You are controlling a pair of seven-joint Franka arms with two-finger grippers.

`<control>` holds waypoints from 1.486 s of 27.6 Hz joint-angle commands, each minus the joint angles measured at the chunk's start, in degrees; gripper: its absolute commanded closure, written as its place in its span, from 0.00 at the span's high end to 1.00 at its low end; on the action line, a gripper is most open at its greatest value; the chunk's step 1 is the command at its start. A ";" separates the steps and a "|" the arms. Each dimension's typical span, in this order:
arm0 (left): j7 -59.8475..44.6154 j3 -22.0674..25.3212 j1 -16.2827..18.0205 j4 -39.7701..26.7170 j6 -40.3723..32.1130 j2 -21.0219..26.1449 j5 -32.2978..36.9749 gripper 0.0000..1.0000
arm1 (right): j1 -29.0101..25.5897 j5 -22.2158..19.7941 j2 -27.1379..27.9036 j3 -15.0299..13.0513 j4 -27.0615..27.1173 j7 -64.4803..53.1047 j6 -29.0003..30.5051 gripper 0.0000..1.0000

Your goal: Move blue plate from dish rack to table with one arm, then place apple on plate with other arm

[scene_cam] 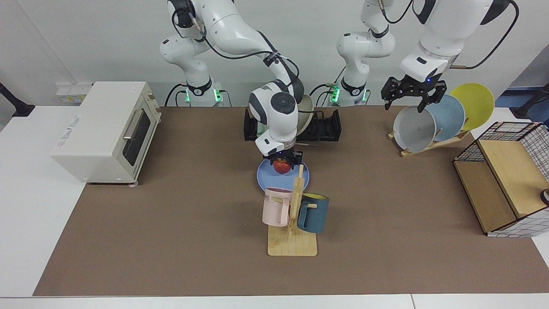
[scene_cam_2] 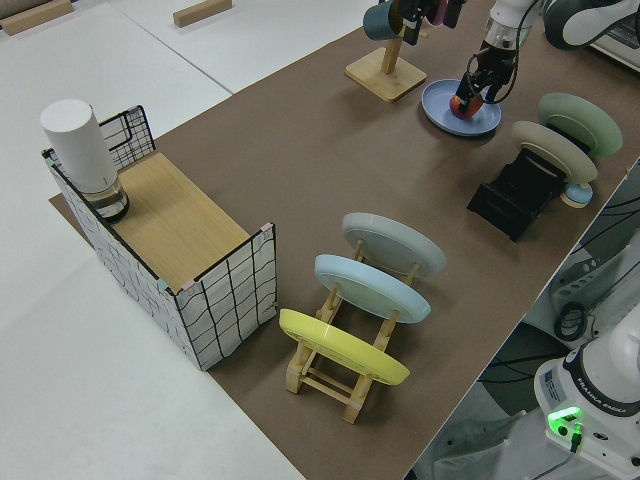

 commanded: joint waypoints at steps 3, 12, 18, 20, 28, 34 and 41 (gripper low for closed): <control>-0.64 -0.20 0.45 0.95 -1.47 -0.04 0.43 1.00 | 0.10 0.59 0.12 0.08 0.72 -1.37 -0.26 1.00; -0.64 -0.20 0.53 0.95 -1.47 -0.04 0.43 1.00 | -0.78 -0.20 -4.00 -0.88 0.81 -2.24 -2.11 1.00; -0.64 -0.20 0.45 0.95 -1.47 -0.04 0.43 1.00 | -4.11 -1.26 -8.40 -1.50 0.64 -8.20 -4.12 1.00; -0.64 -0.20 0.45 0.95 -1.47 -0.04 0.43 1.00 | -6.48 -1.26 -9.89 -1.41 0.64 -13.03 -5.18 1.00; -0.64 -0.20 0.45 0.95 -1.47 -0.04 0.43 1.00 | -12.82 -2.22 -12.80 -2.11 0.81 -27.63 -7.38 1.00; -0.64 -0.20 0.53 0.95 -1.47 -0.04 0.43 1.00 | -17.56 -5.91 -14.47 -2.38 0.81 -36.42 -7.56 1.00; -0.64 -0.20 0.45 0.95 -1.47 -0.04 0.43 1.00 | -24.77 -5.30 -17.72 -2.20 0.73 -47.93 -10.10 1.00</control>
